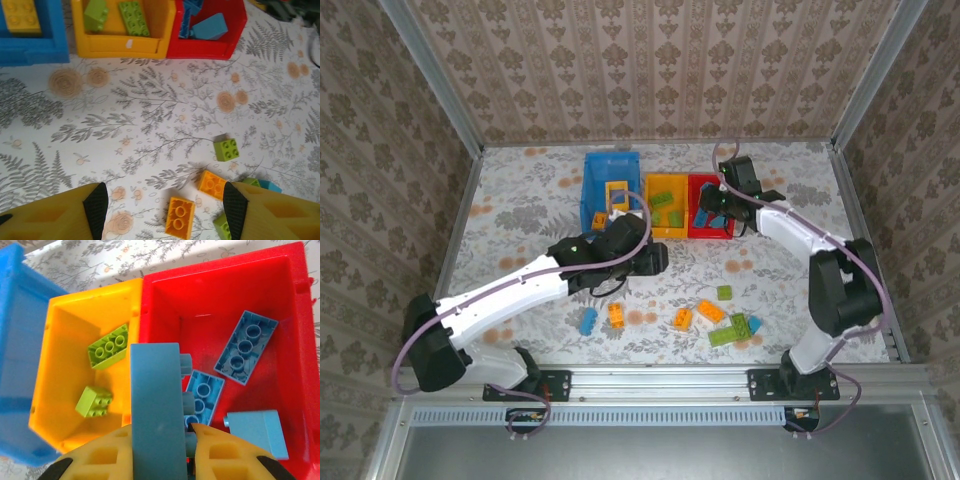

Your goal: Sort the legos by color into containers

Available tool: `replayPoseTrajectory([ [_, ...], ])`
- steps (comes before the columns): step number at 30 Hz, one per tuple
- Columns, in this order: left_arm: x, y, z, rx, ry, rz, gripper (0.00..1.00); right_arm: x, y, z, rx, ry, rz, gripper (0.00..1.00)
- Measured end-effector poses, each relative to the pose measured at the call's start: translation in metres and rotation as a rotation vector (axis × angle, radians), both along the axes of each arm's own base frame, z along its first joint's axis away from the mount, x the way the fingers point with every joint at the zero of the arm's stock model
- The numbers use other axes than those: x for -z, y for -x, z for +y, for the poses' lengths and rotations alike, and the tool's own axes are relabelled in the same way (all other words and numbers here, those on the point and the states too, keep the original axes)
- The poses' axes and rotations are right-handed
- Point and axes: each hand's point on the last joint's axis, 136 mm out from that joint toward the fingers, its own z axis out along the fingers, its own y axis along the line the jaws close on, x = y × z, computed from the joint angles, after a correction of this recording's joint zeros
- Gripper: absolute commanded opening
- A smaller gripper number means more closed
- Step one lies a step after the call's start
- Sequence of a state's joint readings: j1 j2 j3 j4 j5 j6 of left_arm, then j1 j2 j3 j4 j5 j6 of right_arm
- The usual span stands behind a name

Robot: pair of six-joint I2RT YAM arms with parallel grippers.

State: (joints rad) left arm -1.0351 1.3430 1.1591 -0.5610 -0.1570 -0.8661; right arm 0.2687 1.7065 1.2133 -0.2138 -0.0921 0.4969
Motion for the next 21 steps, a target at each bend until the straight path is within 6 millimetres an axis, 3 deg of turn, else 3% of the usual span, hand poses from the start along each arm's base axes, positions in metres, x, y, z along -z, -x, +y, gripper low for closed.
replayPoseTrajectory([
  [7,-0.022,-0.009,-0.032,0.042,0.001,-0.070,0.67,0.018,-0.037,-0.001,0.016,-0.069,0.064,0.17],
  [16,-0.044,-0.022,-0.077,0.124,-0.081,-0.182,0.67,0.045,-0.042,-0.003,0.041,-0.134,0.158,0.28],
  [21,-0.039,-0.022,-0.083,0.148,-0.135,-0.196,0.67,0.046,-0.042,-0.004,0.053,-0.168,0.174,0.45],
])
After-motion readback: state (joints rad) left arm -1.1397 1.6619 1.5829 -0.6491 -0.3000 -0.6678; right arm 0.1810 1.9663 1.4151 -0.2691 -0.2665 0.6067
